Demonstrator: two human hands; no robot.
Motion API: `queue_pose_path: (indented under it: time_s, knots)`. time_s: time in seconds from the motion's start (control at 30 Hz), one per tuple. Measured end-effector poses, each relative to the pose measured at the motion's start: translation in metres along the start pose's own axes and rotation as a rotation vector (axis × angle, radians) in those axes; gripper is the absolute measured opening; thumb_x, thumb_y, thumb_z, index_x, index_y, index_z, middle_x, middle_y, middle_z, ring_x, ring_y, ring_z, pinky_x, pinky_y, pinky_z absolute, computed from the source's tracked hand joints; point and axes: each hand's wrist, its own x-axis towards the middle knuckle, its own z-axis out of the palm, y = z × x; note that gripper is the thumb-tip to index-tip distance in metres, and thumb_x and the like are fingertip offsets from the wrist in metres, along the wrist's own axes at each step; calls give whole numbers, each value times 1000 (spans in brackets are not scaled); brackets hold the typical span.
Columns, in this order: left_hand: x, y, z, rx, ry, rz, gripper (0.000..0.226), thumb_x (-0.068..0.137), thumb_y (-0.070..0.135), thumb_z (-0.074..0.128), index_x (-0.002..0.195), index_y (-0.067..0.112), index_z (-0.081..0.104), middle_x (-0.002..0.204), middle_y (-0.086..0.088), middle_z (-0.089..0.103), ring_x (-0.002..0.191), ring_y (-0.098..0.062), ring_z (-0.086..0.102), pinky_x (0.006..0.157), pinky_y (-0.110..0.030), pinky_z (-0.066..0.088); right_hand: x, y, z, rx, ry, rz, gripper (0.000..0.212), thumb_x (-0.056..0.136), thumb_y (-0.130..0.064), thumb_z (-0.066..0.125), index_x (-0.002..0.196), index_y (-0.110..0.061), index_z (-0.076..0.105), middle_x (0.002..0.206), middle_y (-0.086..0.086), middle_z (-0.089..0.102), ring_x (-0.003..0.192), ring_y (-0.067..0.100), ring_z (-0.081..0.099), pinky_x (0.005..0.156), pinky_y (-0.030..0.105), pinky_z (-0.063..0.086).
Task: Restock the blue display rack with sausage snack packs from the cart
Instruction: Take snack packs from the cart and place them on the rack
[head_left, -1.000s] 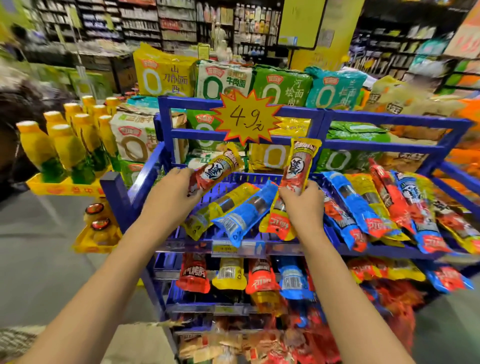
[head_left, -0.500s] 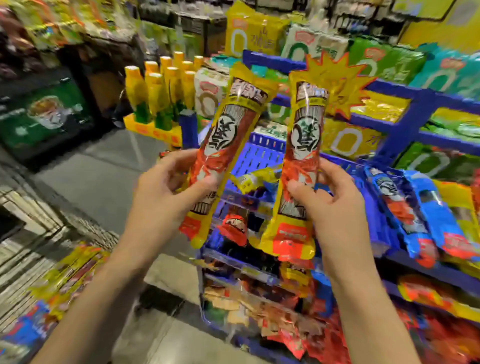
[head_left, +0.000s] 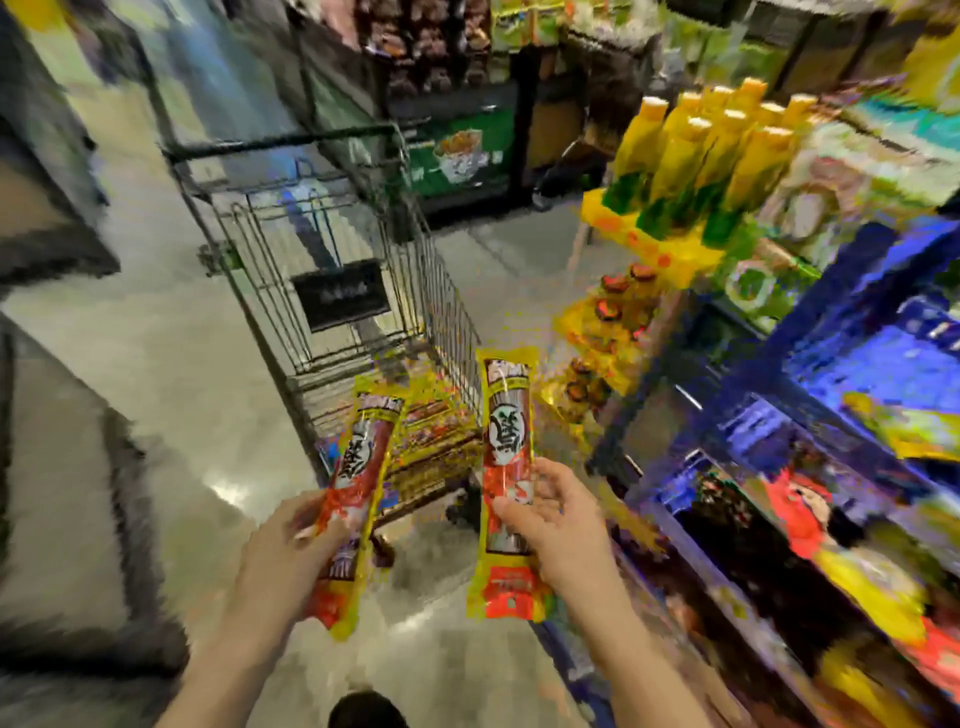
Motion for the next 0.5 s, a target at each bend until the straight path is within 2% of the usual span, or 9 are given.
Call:
queue_pose_path:
  time_s: [0.07, 0.13, 0.17, 0.23, 0.3, 0.37, 0.43, 0.5]
  knots:
    - [10, -19, -25, -12, 73, -51, 72, 46, 60, 70, 107, 21, 66, 99, -5, 71, 80, -23, 65, 71, -43, 50, 11, 11, 27, -9, -51, 64, 43, 68, -12, 80, 106, -17, 59, 90, 5, 69, 73, 10, 67, 68, 22, 52]
    - [20, -29, -50, -18, 109, -81, 70, 48, 58, 71, 108, 22, 67, 91, -4, 70, 69, -20, 59, 61, -36, 46, 24, 18, 56, -19, -82, 103, 35, 71, -3, 78, 100, -13, 60, 83, 3, 66, 63, 2, 64, 60, 16, 50]
    - [27, -31, -62, -18, 123, -90, 65, 52, 55, 73, 108, 23, 67, 91, -6, 70, 68, -19, 59, 61, -35, 45, 30, 21, 70, -29, -91, 126, 37, 68, -6, 79, 101, -10, 61, 83, 3, 67, 64, 3, 64, 60, 16, 50]
    - [45, -33, -86, -47, 141, -105, 50, 66, 39, 79, 111, 21, 66, 101, -14, 69, 78, -22, 60, 69, -37, 46, 40, 24, 101, -26, -70, 186, 54, 56, -21, 76, 106, -6, 61, 87, 7, 68, 74, 14, 65, 68, 23, 52]
    - [68, -36, -107, -55, 143, -107, 35, 79, 12, 73, 112, 11, 64, 109, -21, 65, 86, -22, 57, 74, -33, 47, 49, 30, 130, -14, -59, 226, 66, 47, -30, 74, 108, -8, 60, 89, 7, 67, 81, 20, 65, 73, 28, 53]
    - [94, -39, -128, -25, 133, -112, 32, 81, 5, 69, 112, 8, 63, 108, -20, 65, 89, -22, 57, 78, -31, 47, 57, 37, 154, 1, -38, 274, 70, 49, -30, 79, 112, -4, 59, 88, 5, 68, 78, 11, 67, 71, 24, 54]
    - [119, -36, -145, -26, 103, -138, 37, 79, 9, 71, 115, 10, 63, 107, -16, 67, 89, -23, 60, 79, -34, 46, 64, 43, 173, 33, 13, 316, 48, 70, -7, 79, 113, 0, 58, 84, 1, 65, 61, -5, 63, 58, 12, 49]
    - [145, -35, -156, -22, 44, -168, 41, 77, 17, 74, 117, 15, 63, 108, -12, 67, 91, -26, 65, 74, -34, 50, 70, 43, 185, 64, 45, 347, 33, 80, 3, 69, 110, -4, 58, 84, 0, 61, 57, -6, 61, 50, 6, 43]
